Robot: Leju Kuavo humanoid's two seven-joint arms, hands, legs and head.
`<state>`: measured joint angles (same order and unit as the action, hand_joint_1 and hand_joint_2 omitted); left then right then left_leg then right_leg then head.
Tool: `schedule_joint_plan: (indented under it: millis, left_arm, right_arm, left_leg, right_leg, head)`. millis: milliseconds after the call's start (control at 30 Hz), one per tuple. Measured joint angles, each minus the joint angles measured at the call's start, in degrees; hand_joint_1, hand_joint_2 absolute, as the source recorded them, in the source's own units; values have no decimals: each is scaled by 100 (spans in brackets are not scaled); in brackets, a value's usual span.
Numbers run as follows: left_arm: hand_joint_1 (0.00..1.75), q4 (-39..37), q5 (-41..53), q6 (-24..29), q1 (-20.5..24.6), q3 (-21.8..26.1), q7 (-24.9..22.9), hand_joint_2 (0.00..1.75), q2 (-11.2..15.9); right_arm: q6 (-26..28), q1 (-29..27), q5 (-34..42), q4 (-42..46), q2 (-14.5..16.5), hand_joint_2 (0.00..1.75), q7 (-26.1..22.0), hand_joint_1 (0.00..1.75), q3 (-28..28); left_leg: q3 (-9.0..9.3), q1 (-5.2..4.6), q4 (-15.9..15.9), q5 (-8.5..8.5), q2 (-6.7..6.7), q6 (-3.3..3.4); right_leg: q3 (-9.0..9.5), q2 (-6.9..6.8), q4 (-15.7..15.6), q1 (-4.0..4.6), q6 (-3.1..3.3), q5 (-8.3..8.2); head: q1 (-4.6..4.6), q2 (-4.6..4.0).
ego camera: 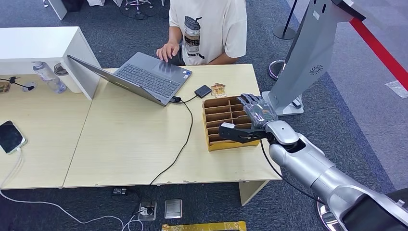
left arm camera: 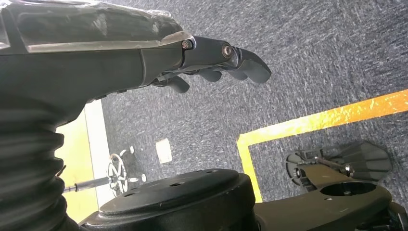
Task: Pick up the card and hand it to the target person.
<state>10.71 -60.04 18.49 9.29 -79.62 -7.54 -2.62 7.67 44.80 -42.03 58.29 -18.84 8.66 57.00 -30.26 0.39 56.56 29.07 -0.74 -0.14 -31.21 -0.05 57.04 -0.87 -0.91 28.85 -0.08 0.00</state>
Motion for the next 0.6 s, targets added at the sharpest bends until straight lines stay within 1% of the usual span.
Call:
schedule_joint_plan:
  millis: [467,600]
  left_arm:
    - [0,0,1,0,0,0,2,175,0]
    - [0,0,1,0,0,-2,15,175,0]
  right_arm:
    - [10,-3,14,0,0,175,-39,0,1]
    - [21,-7,15,0,-2,175,-46,3,2]
  left_leg:
    - [0,0,0,0,0,0]
    - [0,0,0,0,0,0]
  right_leg:
    - [0,0,0,0,0,0]
    - [0,0,0,0,0,0]
  head:
    - [-1,0]
    - [-1,0]
